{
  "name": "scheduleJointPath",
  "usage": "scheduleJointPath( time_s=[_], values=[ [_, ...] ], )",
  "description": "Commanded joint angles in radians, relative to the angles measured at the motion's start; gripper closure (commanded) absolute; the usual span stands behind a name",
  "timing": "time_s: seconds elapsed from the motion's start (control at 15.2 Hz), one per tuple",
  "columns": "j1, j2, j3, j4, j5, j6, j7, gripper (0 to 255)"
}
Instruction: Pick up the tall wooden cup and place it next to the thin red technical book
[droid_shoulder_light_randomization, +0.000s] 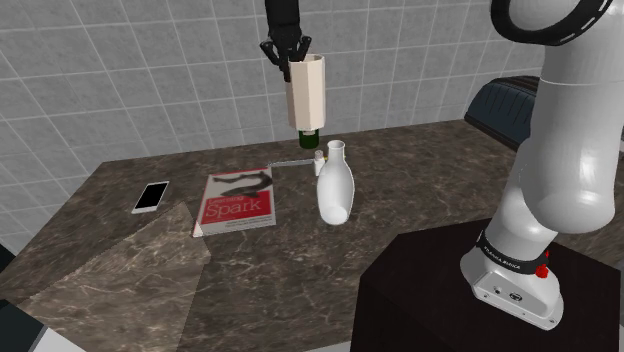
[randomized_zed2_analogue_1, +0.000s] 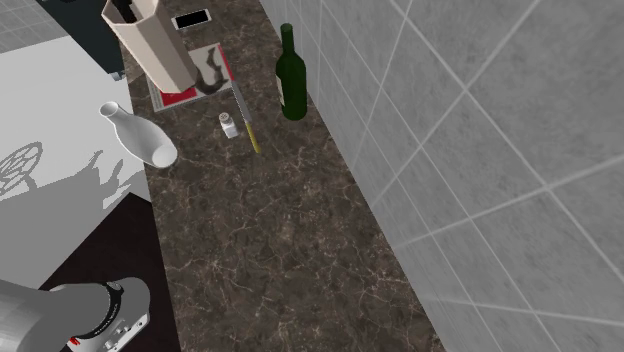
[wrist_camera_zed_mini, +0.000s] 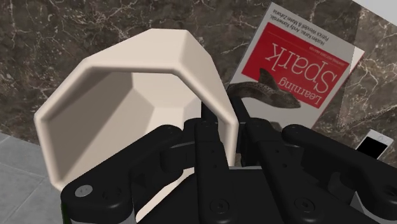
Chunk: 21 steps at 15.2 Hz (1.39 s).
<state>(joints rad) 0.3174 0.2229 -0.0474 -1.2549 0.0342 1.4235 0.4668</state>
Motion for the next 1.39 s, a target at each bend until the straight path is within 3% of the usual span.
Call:
scheduleJointPath(
  time_s=[0.0, 1.32],
  values=[
    [0.001, -0.014, 0.0, -0.046, -0.001, 0.034, 0.0, 255],
    [0.004, -0.062, 0.001, -0.385, -0.003, 0.323, -0.005, 255]
  ],
)
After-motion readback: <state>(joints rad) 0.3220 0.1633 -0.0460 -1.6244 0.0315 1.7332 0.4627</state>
